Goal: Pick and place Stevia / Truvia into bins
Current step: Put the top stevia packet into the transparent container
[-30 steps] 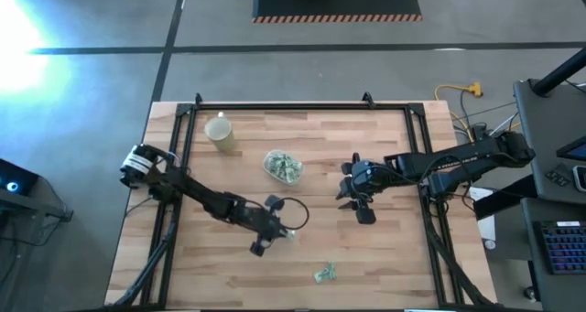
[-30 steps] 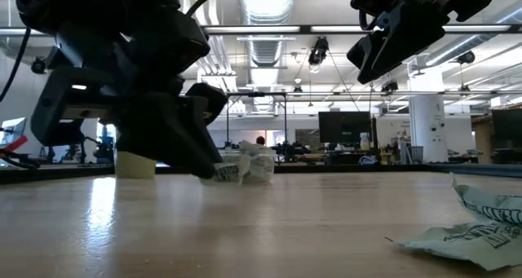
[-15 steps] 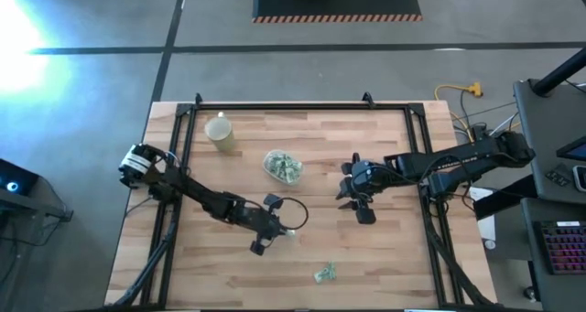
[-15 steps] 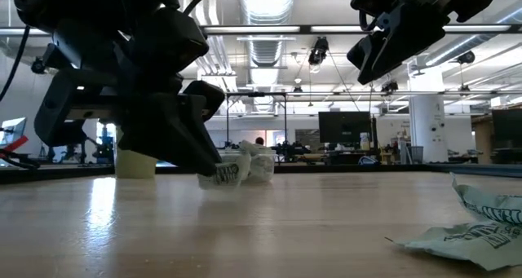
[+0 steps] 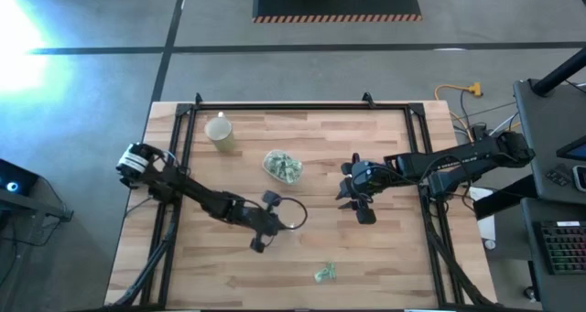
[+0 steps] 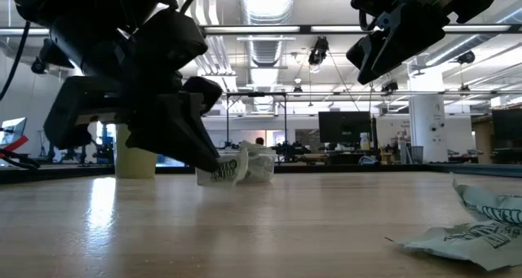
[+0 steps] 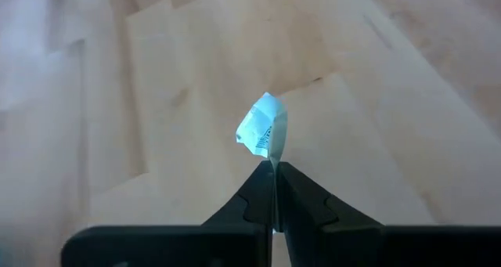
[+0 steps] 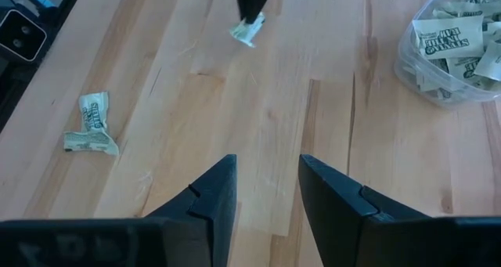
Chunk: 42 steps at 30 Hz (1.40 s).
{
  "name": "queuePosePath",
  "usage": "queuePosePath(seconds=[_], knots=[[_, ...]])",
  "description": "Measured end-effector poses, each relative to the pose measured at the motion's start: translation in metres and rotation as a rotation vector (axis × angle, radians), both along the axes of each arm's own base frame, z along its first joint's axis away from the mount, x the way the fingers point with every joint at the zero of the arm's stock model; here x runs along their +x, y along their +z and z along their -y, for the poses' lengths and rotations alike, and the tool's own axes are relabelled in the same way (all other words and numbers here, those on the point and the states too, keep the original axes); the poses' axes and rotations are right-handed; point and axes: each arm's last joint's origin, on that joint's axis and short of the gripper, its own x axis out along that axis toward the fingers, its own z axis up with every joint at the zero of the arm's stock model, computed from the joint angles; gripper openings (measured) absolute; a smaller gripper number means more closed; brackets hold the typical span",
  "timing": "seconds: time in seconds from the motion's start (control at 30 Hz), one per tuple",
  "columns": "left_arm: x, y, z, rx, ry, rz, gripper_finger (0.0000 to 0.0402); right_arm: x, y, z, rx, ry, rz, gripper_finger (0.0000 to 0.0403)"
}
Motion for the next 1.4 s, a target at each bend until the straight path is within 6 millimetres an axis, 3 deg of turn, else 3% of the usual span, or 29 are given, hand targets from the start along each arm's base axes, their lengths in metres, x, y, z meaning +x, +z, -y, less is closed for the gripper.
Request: queuePosePath(seconds=[0.33, 0.57, 0.8, 0.97, 1.17, 1.4], knots=[[-0.018, 0.05, -0.017, 0.244, 0.289, 0.117, 0.0, 0.001, 0.001, 0.0, -0.001, 0.003, 0.012, 0.013], [-0.028, 0.066, -0.037, 0.455, 0.453, 0.172, 0.0, 0.002, 0.002, 0.0, 0.001, 0.003, 0.036, 0.013], [-0.02, 0.059, -0.08, 0.503, 0.578, 0.106, 0.0, 0.002, 0.0, 0.0, 0.001, 0.003, 0.035, 0.013], [-0.013, 0.046, -0.108, 0.429, 0.589, 0.04, 0.0, 0.002, 0.0, 0.0, 0.002, 0.003, 0.038, 0.013], [-0.009, 0.033, -0.114, 0.417, 0.583, -0.007, 0.0, 0.002, 0.0, 0.0, -0.004, 0.008, 0.037, 0.013], [-0.009, 0.032, -0.114, 0.418, 0.584, -0.01, 0.0, 0.002, -0.001, 0.0, -0.004, 0.008, 0.035, 0.013]])
